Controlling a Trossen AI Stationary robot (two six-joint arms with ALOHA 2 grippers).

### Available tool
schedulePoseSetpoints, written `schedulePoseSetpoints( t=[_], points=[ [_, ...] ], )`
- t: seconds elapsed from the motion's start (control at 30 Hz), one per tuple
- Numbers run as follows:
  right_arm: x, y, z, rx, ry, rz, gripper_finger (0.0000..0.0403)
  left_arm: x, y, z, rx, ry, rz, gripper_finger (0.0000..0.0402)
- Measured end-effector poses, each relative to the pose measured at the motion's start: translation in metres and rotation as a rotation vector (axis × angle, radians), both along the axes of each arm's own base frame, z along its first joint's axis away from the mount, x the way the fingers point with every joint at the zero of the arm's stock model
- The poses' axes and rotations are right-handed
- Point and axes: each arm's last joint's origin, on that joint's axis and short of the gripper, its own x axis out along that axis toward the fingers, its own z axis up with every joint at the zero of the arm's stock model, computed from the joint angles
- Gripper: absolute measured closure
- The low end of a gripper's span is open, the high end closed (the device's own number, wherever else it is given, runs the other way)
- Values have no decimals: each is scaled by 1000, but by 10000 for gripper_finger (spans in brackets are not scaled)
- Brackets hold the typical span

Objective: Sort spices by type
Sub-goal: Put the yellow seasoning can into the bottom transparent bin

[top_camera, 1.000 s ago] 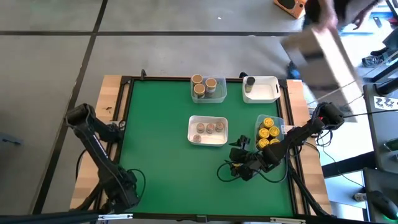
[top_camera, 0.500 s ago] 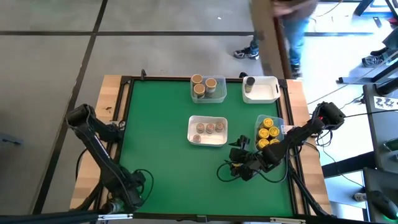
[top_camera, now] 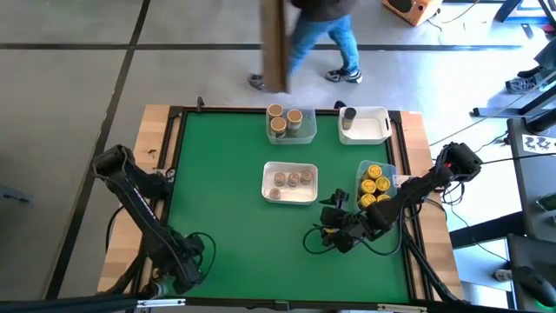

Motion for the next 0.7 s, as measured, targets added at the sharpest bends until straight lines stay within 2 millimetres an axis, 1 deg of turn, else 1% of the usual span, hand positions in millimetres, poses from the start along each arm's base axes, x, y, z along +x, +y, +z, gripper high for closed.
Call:
schedulePoseSetpoints(
  t=[0.2,0.57,0.7],
  points=[
    [0,0,0,0,0,0,39,-11,-7,5,-75,123,13,398],
    [0,0,0,1,-1,0,39,-27,-7,7,-52,303,36,398],
    [0,0,0,2,-2,0,39,-32,-9,7,-36,311,24,398]
  ],
)
